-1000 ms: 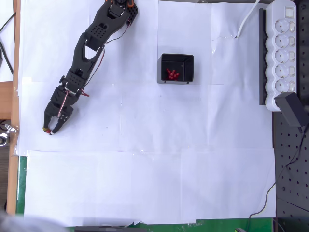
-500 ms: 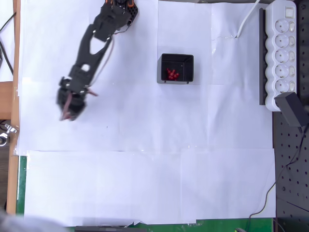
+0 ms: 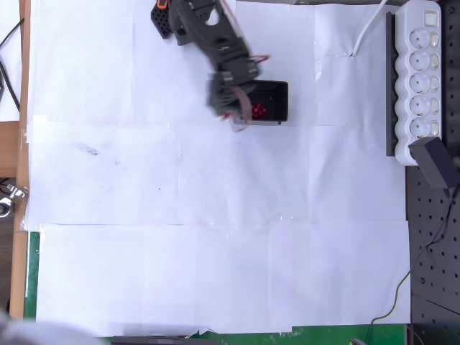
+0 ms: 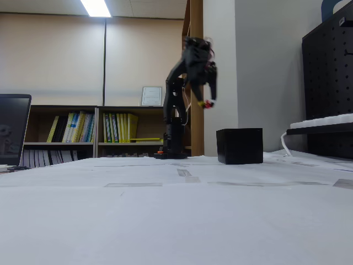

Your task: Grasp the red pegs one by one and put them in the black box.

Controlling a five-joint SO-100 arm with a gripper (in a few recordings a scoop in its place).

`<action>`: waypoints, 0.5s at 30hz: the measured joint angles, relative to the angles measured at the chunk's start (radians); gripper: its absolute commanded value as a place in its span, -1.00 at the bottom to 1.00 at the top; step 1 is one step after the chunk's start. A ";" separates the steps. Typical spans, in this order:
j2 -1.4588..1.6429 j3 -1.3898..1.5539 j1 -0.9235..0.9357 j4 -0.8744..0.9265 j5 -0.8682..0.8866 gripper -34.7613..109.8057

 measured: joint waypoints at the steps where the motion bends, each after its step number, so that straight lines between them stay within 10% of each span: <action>1: 0.005 -0.046 -0.034 -0.035 -0.017 -0.52; 15: 0.060 -0.221 -0.183 -0.328 -0.107 -0.39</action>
